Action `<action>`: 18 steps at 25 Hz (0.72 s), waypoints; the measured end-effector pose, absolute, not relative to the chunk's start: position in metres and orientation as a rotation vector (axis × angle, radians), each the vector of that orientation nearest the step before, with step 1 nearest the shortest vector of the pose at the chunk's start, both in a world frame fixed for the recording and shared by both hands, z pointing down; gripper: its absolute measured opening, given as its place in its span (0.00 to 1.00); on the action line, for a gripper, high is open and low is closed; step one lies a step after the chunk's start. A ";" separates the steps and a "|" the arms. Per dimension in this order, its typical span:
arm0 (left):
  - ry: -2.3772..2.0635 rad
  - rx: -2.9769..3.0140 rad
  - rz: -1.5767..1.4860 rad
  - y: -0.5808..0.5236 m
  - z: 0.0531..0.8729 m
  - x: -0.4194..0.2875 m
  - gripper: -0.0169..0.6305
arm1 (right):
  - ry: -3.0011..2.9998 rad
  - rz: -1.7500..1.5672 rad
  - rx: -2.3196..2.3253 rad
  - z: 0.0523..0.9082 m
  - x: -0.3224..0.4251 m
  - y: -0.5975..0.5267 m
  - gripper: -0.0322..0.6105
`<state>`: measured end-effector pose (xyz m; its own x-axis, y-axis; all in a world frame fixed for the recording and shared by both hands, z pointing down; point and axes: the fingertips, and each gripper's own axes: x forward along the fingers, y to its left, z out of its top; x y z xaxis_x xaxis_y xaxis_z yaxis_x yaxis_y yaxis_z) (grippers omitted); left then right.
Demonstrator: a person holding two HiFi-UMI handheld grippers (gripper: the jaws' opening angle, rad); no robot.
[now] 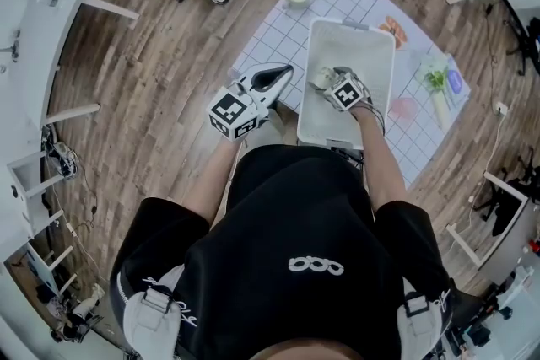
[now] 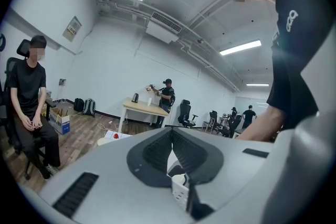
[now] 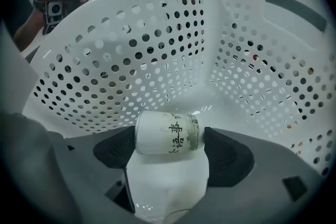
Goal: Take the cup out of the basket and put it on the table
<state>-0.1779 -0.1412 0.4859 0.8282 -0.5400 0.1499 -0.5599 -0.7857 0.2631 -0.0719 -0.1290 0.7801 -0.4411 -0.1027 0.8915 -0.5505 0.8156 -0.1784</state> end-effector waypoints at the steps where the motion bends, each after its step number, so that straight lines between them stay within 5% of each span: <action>1: -0.834 2.716 0.096 -0.141 0.485 -0.177 0.04 | -1.993 0.553 0.492 0.777 -0.073 -0.130 0.67; 18: -0.706 2.814 0.089 -0.151 0.466 -0.140 0.04 | -2.309 0.360 0.971 0.579 -0.045 -0.147 0.67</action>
<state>-0.1397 -0.1511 0.4656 0.8814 -0.4579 0.1165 -0.4725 -0.8547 0.2150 -0.0451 -0.1466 0.5787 -0.5510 -0.5552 0.6230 -0.7186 0.6952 -0.0160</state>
